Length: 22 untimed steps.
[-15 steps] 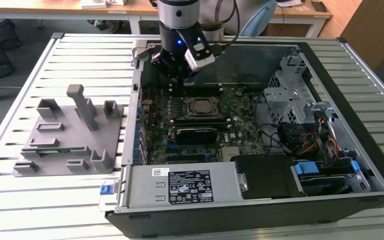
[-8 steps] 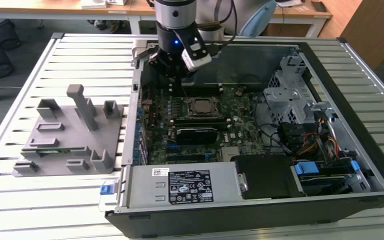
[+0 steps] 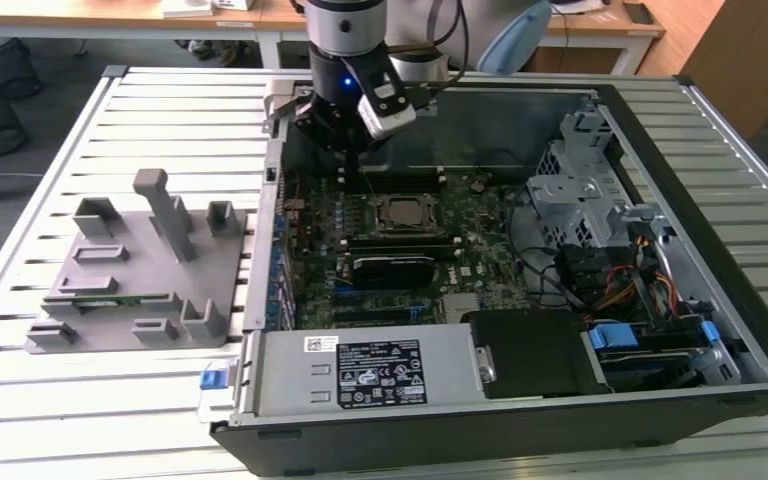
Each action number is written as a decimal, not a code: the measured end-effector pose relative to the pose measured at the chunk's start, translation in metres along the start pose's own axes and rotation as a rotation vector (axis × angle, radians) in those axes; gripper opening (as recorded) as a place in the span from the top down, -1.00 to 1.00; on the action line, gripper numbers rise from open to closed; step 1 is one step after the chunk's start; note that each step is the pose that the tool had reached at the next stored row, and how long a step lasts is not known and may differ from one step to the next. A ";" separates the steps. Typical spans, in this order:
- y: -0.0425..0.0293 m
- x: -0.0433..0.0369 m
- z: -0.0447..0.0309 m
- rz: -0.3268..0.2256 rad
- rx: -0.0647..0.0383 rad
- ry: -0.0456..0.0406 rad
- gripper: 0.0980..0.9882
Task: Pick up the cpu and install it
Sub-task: 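Install the first cpu locking lever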
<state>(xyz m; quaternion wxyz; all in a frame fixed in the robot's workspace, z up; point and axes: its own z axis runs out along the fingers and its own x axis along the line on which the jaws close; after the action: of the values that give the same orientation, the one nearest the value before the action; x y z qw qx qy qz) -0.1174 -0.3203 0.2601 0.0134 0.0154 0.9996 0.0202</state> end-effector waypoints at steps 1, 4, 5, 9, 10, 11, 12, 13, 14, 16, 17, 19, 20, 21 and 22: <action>0.0013 0.0005 0.0005 0.000 0.000 0.0000 0.98; 0.0051 0.0018 0.0020 0.000 0.000 0.0000 0.98; 0.0063 0.0021 0.0024 0.000 0.000 0.0000 0.98; 0.0110 0.0024 0.0034 0.000 0.000 0.0000 0.98; 0.0114 0.0022 0.0034 0.000 0.000 0.0001 0.98; 0.0115 0.0016 0.0034 -0.001 0.000 0.0001 0.98; 0.0116 0.0007 0.0035 -0.001 0.000 0.0001 0.98; 0.0116 -0.0007 0.0035 -0.001 0.000 0.0000 0.98; 0.0117 -0.0026 0.0036 -0.001 0.000 0.0001 0.98; 0.0119 -0.0079 0.0037 0.000 0.000 0.0002 0.98; 0.0120 -0.0113 0.0038 0.000 0.000 0.0000 0.98; 0.0122 -0.0188 0.0041 -0.001 0.000 0.0000 0.98; 0.0123 -0.0230 0.0042 0.000 0.000 0.0000 0.98; 0.0124 -0.0276 0.0043 0.000 0.000 0.0002 0.98; 0.0126 -0.0320 0.0044 -0.001 0.000 0.0003 0.98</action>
<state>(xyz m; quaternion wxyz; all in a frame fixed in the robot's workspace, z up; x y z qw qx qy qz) -0.0849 -0.3085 0.2571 0.0132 0.0151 0.9996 0.0202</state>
